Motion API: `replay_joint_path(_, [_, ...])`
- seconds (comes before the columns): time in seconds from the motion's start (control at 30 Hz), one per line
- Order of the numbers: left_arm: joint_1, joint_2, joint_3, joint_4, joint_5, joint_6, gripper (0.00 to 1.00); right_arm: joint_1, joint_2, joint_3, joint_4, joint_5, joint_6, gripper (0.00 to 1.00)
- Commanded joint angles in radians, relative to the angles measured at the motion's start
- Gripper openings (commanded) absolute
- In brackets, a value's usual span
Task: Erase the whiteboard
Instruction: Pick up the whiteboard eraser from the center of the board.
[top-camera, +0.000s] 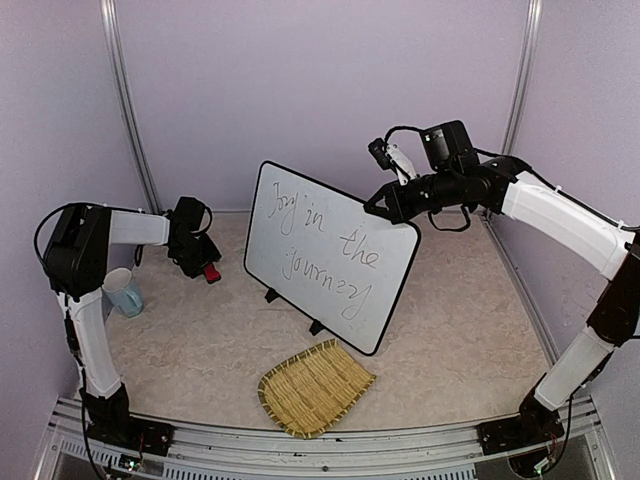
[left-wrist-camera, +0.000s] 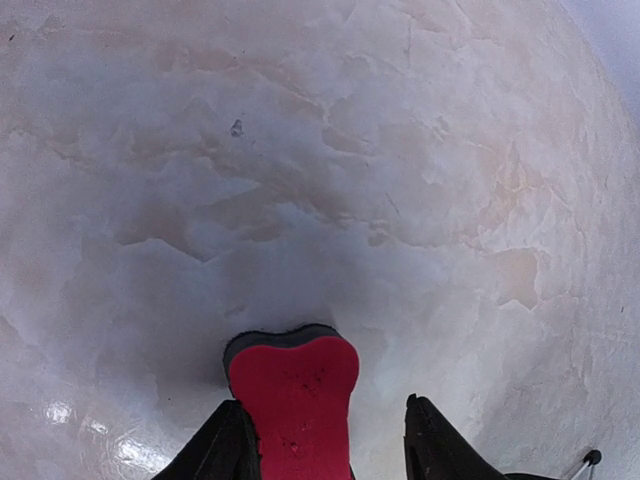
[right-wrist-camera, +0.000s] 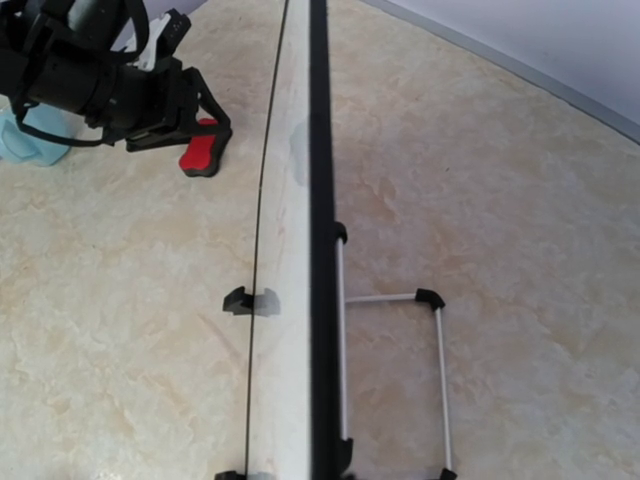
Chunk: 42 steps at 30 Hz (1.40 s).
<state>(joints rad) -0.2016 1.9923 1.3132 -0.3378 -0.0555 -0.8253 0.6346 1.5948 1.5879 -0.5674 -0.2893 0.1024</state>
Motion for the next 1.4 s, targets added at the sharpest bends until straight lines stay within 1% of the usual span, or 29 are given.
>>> replay_joint_path(0.0, [-0.005, 0.002, 0.000, -0.001, 0.014, 0.016, 0.52, 0.006, -0.018, -0.017, -0.052, 0.074, -0.030, 0.00])
replay_joint_path(0.17, [-0.006, 0.019, 0.021, -0.022, 0.028, 0.043, 0.50, 0.007, -0.021, -0.018, -0.052, 0.078, -0.030, 0.00])
replay_joint_path(0.4, [-0.013, 0.012, 0.020, -0.043, -0.001, 0.080, 0.50, 0.006, -0.022, -0.020, -0.052, 0.082, -0.029, 0.00])
replay_joint_path(0.67, [-0.017, 0.038, 0.053, -0.072, 0.002, 0.130, 0.47, 0.007, -0.021, -0.019, -0.051, 0.081, -0.027, 0.00])
replay_joint_path(1.1, [-0.027, 0.062, 0.086, -0.093, 0.007, 0.148, 0.45, 0.007, -0.028, -0.027, -0.047, 0.091, -0.026, 0.00])
replay_joint_path(1.37, [-0.027, 0.055, 0.080, -0.099, 0.003, 0.161, 0.42, 0.007, -0.029, -0.030, -0.045, 0.095, -0.026, 0.00])
